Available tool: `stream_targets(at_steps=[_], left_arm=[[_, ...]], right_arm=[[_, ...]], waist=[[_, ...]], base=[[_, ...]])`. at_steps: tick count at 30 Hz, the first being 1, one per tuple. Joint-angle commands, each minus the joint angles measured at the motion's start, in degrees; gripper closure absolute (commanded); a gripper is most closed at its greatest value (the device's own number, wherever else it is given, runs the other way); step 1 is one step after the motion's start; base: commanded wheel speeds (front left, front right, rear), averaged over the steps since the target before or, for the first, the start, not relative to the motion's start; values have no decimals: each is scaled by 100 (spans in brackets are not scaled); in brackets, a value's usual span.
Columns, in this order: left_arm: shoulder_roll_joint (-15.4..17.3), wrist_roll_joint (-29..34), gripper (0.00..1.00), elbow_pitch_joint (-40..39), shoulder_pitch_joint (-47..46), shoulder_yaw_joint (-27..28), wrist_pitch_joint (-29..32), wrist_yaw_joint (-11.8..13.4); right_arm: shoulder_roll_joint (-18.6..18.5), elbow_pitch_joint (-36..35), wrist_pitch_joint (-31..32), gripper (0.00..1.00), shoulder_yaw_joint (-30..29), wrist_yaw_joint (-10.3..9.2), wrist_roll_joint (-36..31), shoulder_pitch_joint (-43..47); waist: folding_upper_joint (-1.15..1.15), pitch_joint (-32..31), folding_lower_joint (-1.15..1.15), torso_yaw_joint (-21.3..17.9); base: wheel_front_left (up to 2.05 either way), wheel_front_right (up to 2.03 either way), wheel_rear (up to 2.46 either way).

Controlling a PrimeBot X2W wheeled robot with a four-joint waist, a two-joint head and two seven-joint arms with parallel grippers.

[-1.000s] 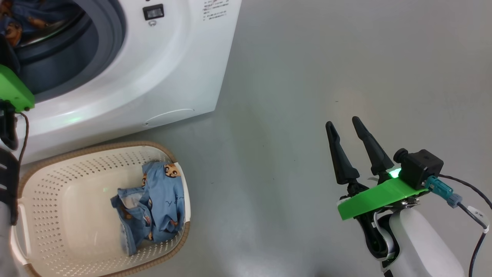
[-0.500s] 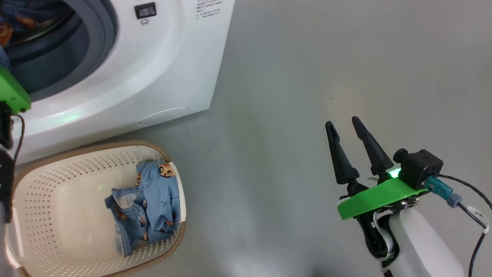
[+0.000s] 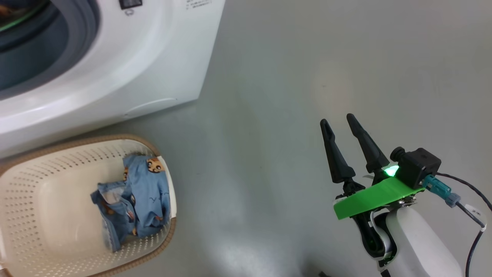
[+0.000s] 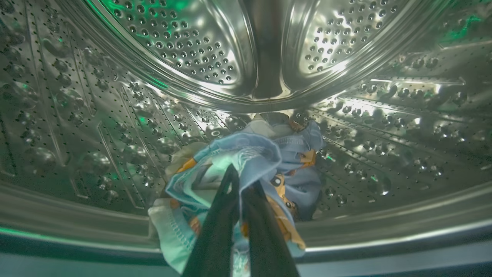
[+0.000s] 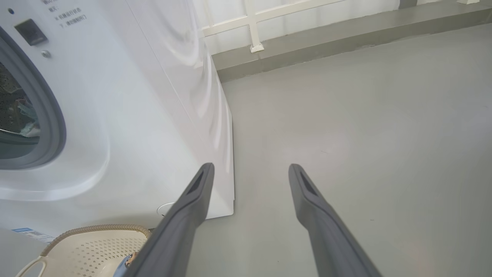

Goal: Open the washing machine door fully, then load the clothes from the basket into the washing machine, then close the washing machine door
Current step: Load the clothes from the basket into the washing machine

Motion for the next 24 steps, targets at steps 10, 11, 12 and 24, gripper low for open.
stream_targets(at_steps=[10,11,12,24], left_arm=[[580,-144,100,-211,-787,48,-6,-183],[590,-139,100,-207,-831,36,-30,-185],[602,-134,100,-200,-866,23,-51,-186],[580,-116,0,-9,-870,-213,-16,-243]], right_arm=[[10,-278,-52,0,145,32,200,-122],[10,-283,-52,0,153,32,205,-128],[10,-285,-52,0,163,32,209,-134],[10,-236,-52,0,183,32,236,-199]], waist=[[0,591,0,-248],[0,610,0,-256],[0,624,0,-267],[0,558,0,-255]], base=[[0,0,0],[0,0,0],[0,0,0],[0,0,0]])
